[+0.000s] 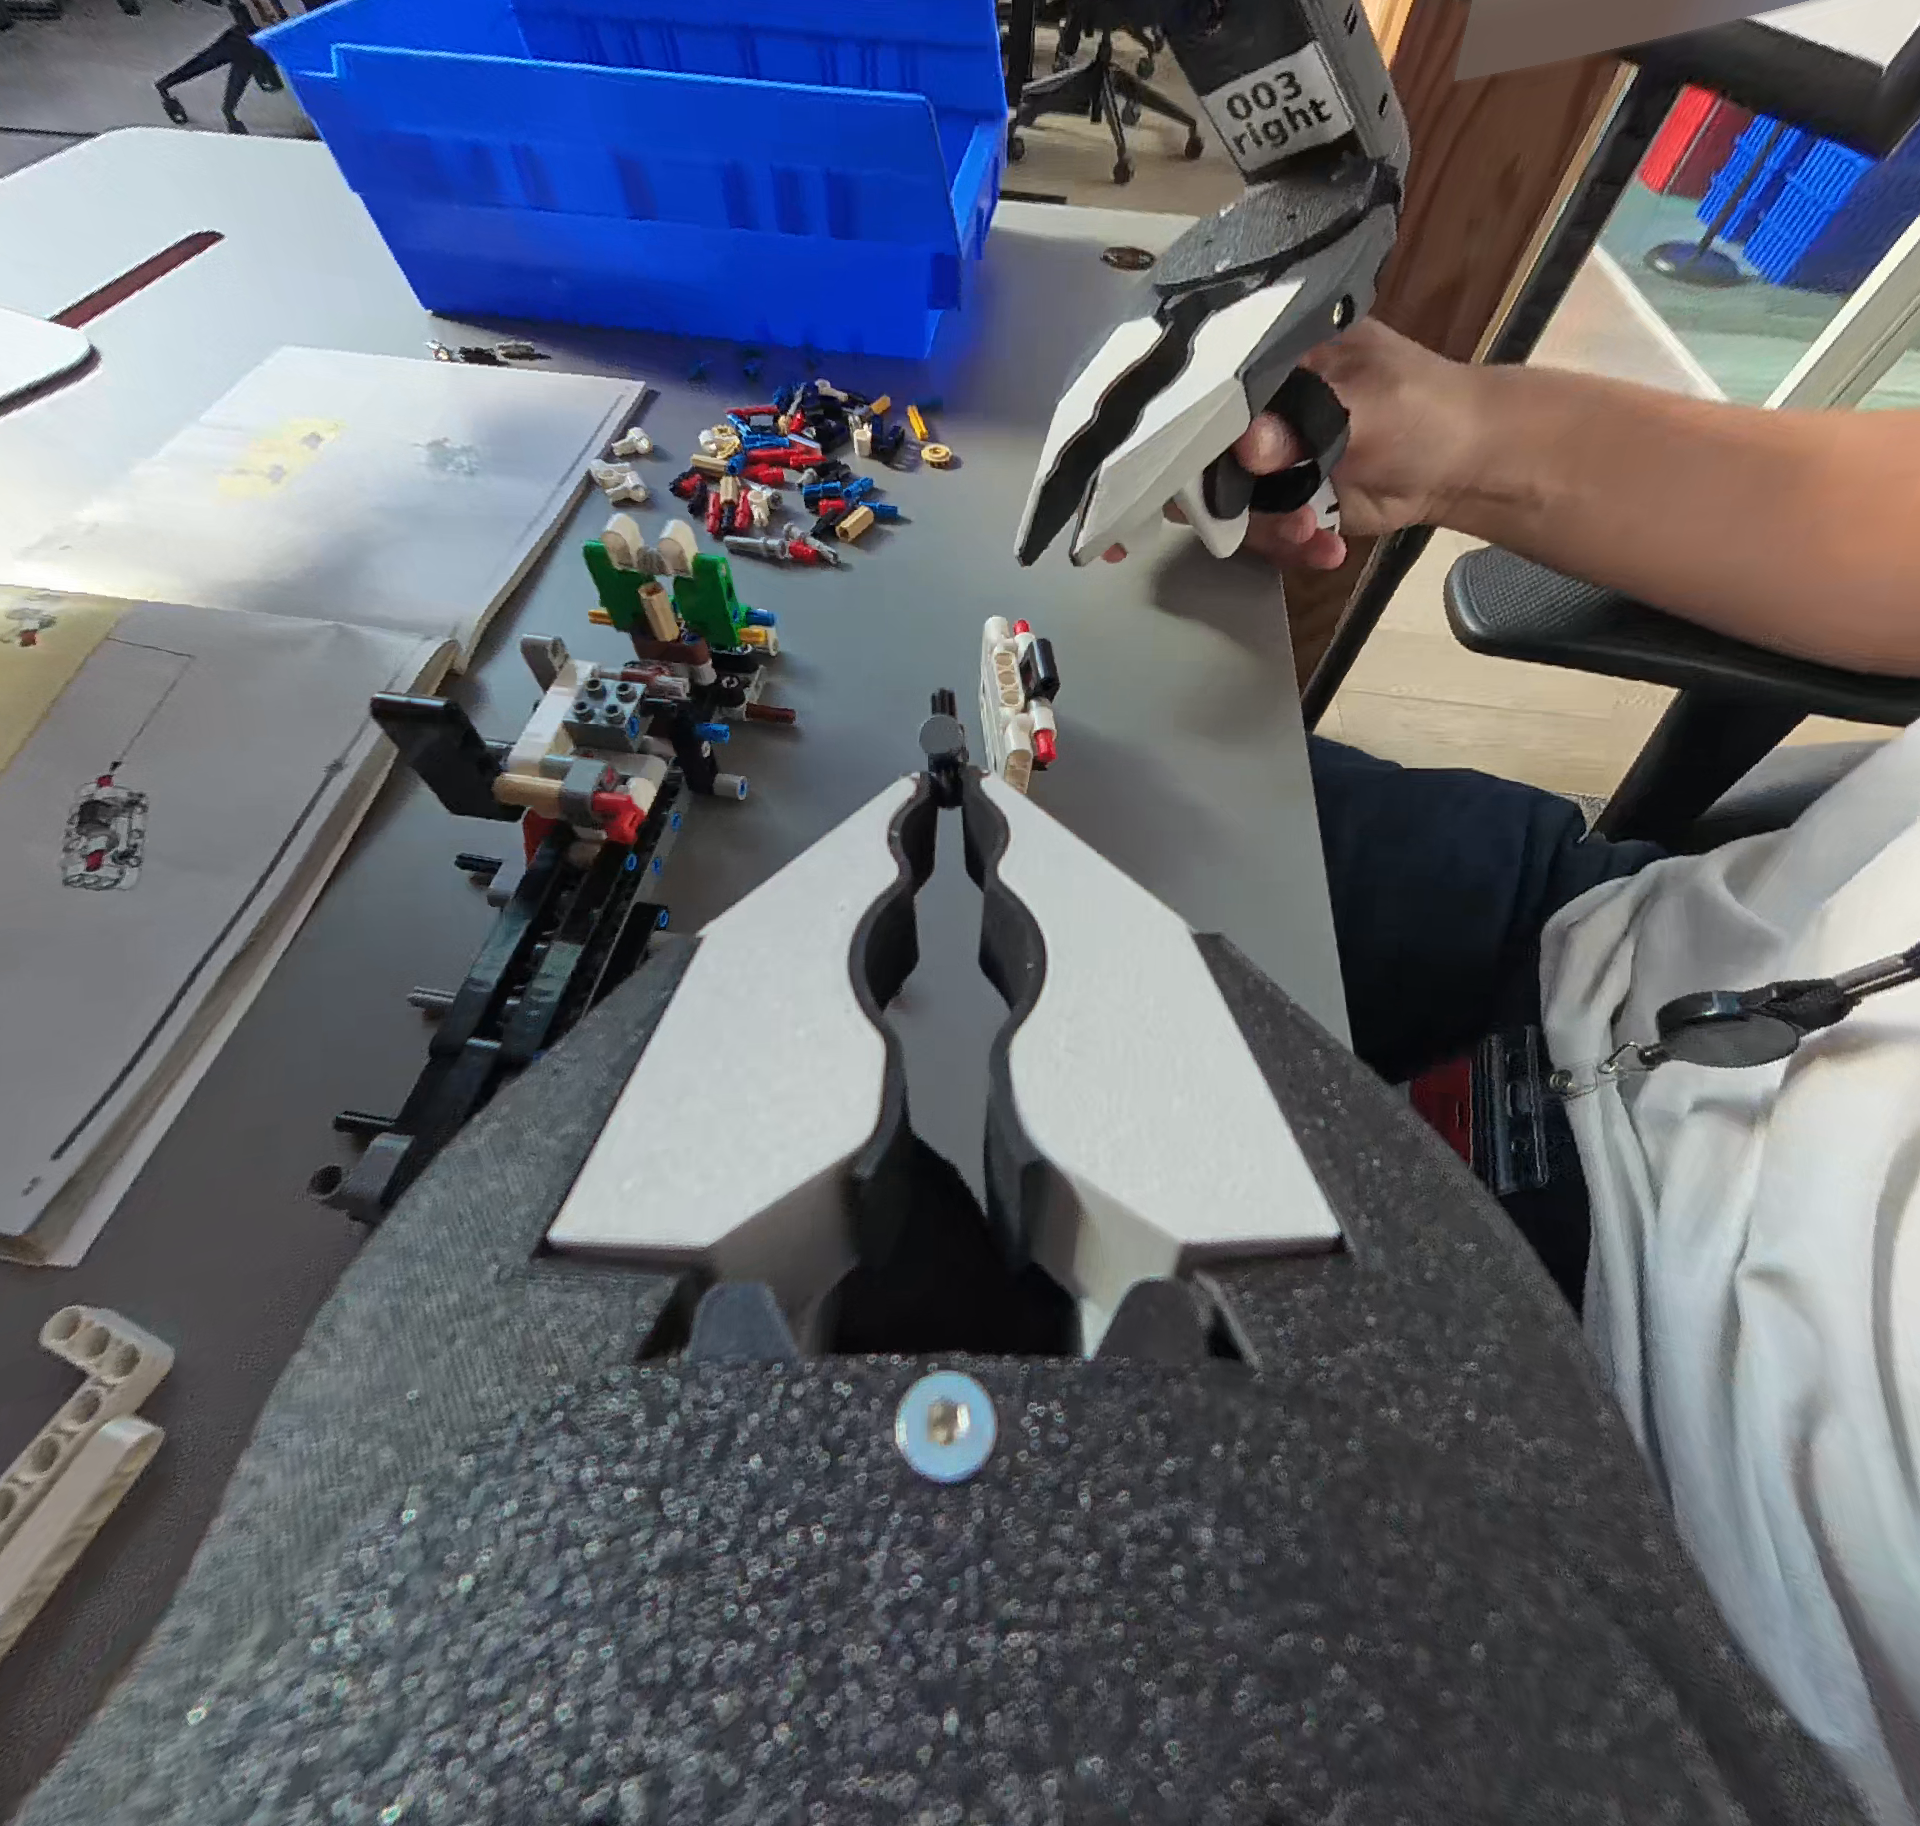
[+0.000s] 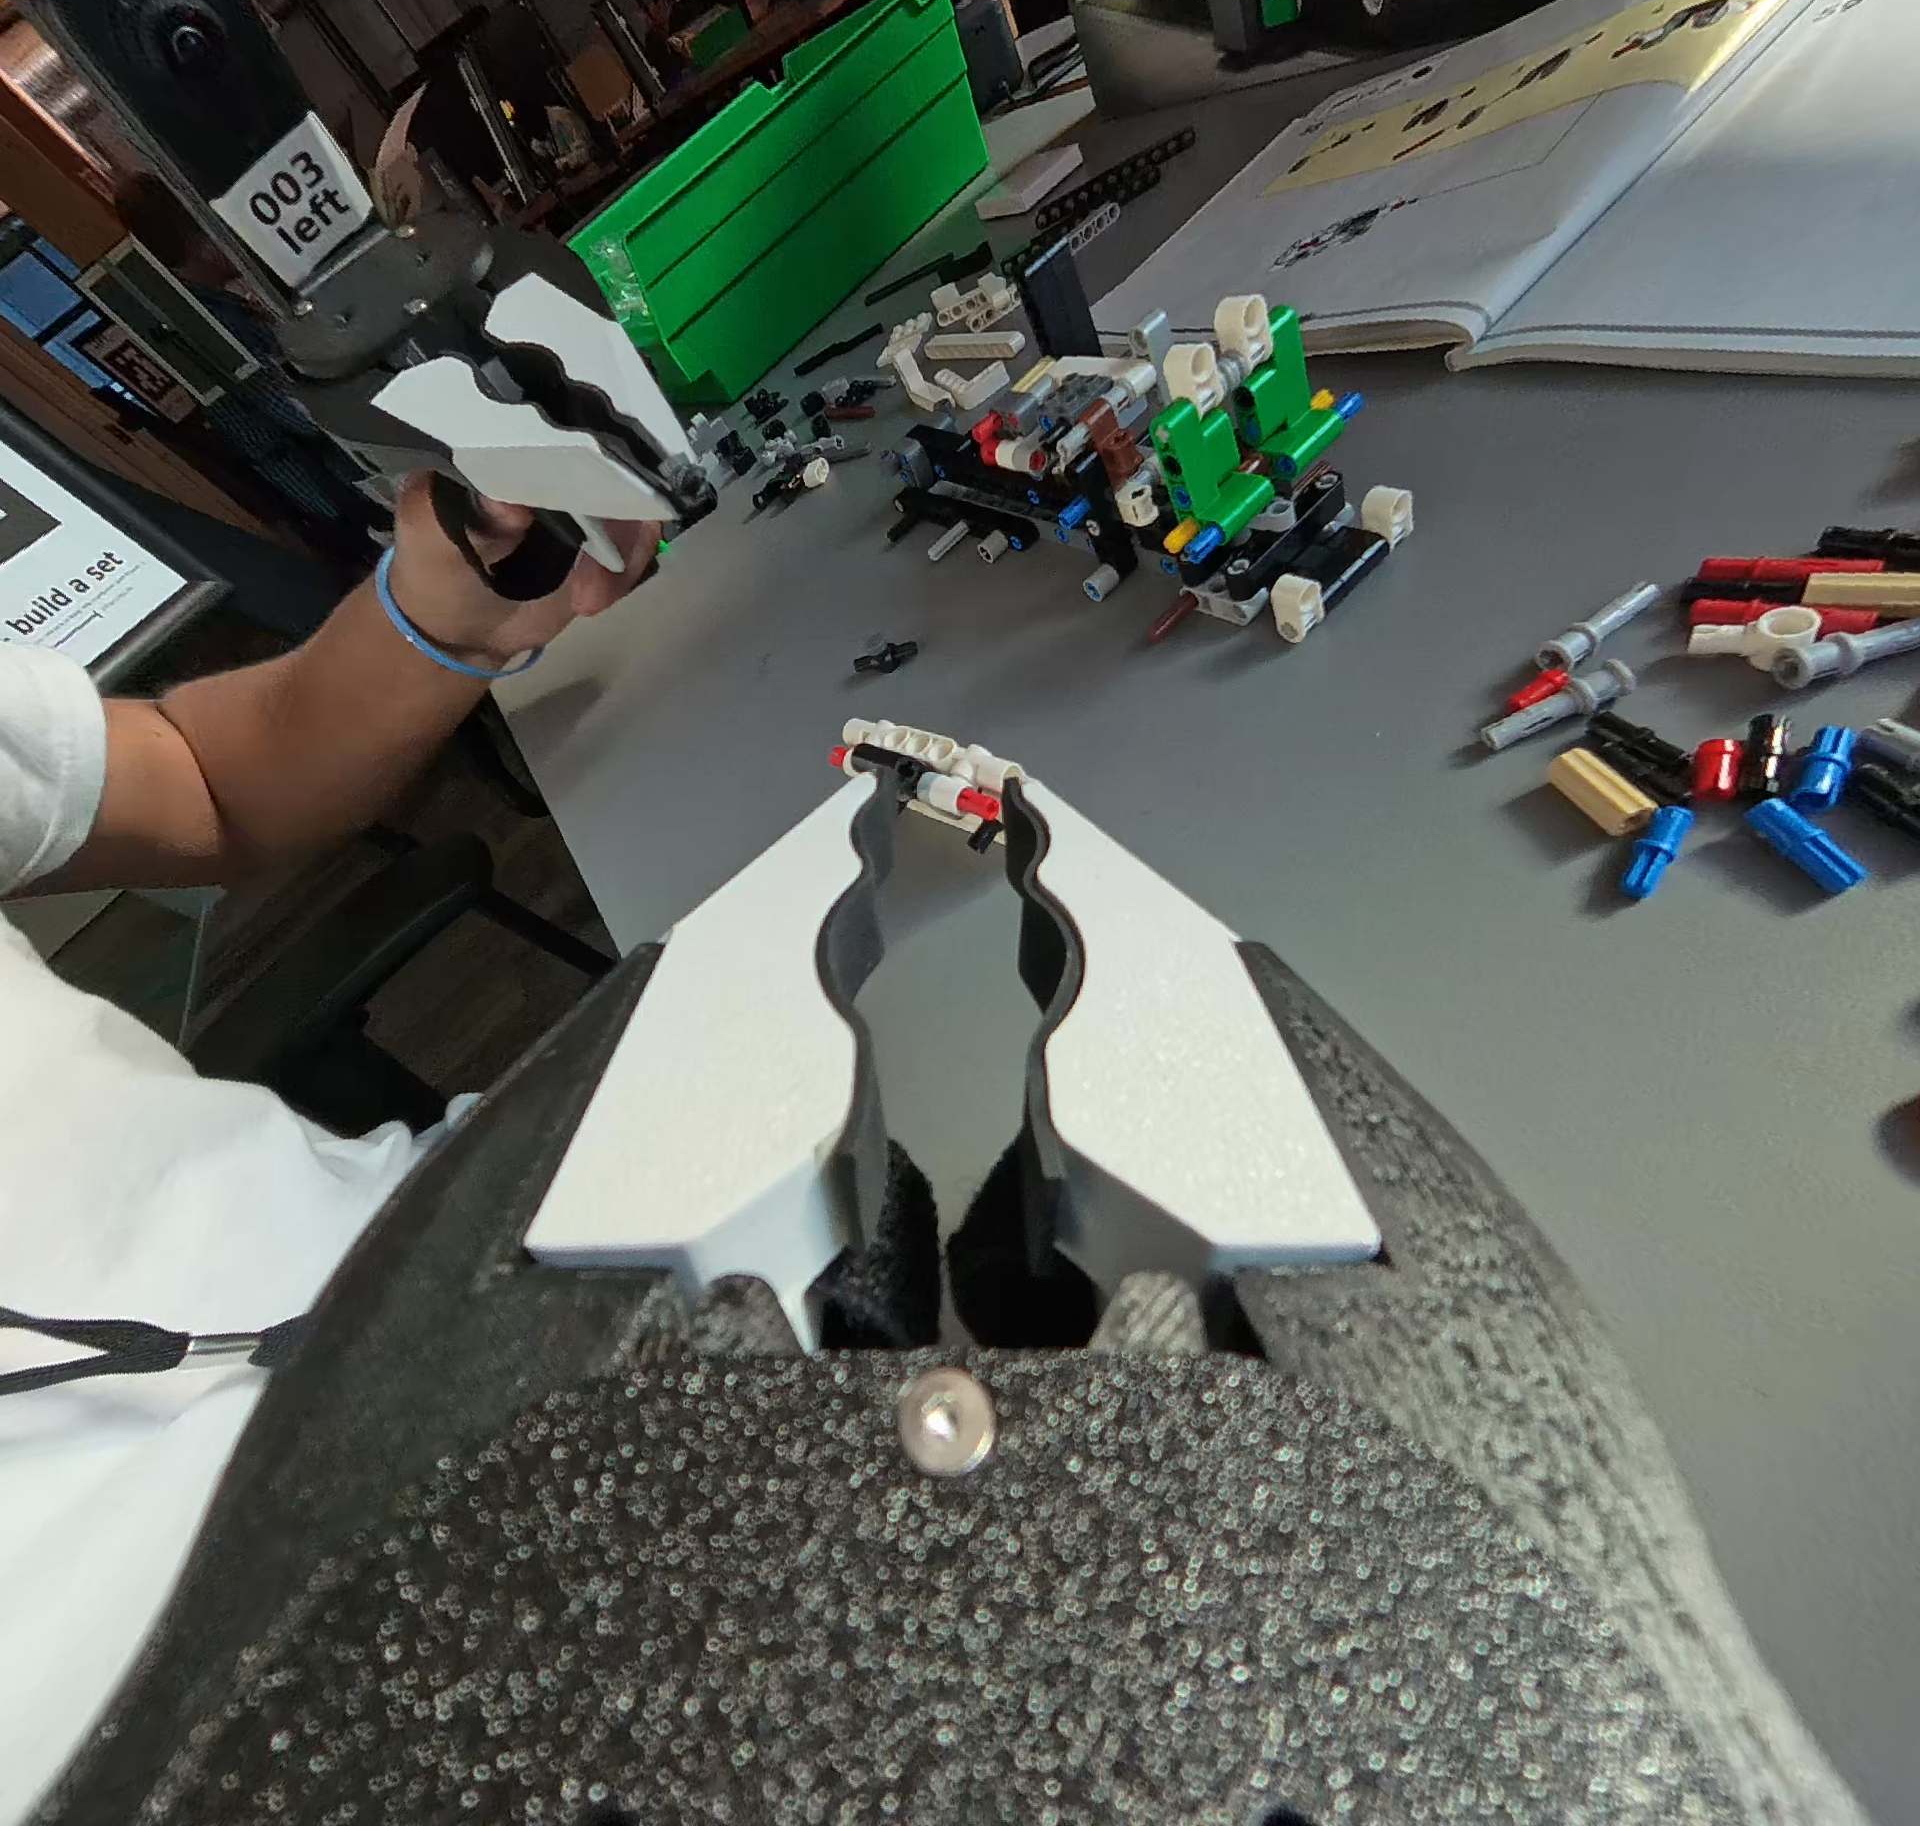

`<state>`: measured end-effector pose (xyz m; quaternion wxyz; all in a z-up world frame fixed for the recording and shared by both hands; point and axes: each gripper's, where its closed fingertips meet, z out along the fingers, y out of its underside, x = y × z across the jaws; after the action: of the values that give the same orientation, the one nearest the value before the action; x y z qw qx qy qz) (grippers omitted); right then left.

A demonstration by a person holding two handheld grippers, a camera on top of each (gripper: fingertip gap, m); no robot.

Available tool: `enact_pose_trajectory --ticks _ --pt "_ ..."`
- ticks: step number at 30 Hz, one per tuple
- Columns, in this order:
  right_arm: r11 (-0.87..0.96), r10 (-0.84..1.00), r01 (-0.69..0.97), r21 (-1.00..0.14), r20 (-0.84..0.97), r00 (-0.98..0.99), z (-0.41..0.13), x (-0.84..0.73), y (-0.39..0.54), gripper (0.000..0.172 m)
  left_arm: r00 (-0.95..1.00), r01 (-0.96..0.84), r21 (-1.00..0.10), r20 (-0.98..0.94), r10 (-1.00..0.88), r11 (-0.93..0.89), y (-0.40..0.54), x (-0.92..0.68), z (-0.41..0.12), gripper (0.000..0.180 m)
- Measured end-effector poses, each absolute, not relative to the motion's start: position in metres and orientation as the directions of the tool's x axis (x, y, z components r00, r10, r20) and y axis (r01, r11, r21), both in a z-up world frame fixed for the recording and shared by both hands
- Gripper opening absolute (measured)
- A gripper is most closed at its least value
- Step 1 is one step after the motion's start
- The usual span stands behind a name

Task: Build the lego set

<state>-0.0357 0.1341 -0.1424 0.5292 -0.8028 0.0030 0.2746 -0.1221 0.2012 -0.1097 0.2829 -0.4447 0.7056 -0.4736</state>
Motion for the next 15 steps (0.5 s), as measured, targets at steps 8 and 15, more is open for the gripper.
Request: enact_pose_trajectory --ticks 8,15 --pt "-0.449 0.321 -0.335 -0.829 -0.499 0.805 -0.138 -0.036 0.133 0.02 -0.373 -0.383 -0.922 0.102 -0.922 0.053 0.218 -0.119 -0.132 0.002" --pt "-0.434 0.323 -0.331 -0.838 -0.488 0.811 -0.136 -0.036 0.133 0.02 -0.379 -0.421 -0.903 0.086 -0.921 0.089 0.222 -0.111 -0.141 0.002"
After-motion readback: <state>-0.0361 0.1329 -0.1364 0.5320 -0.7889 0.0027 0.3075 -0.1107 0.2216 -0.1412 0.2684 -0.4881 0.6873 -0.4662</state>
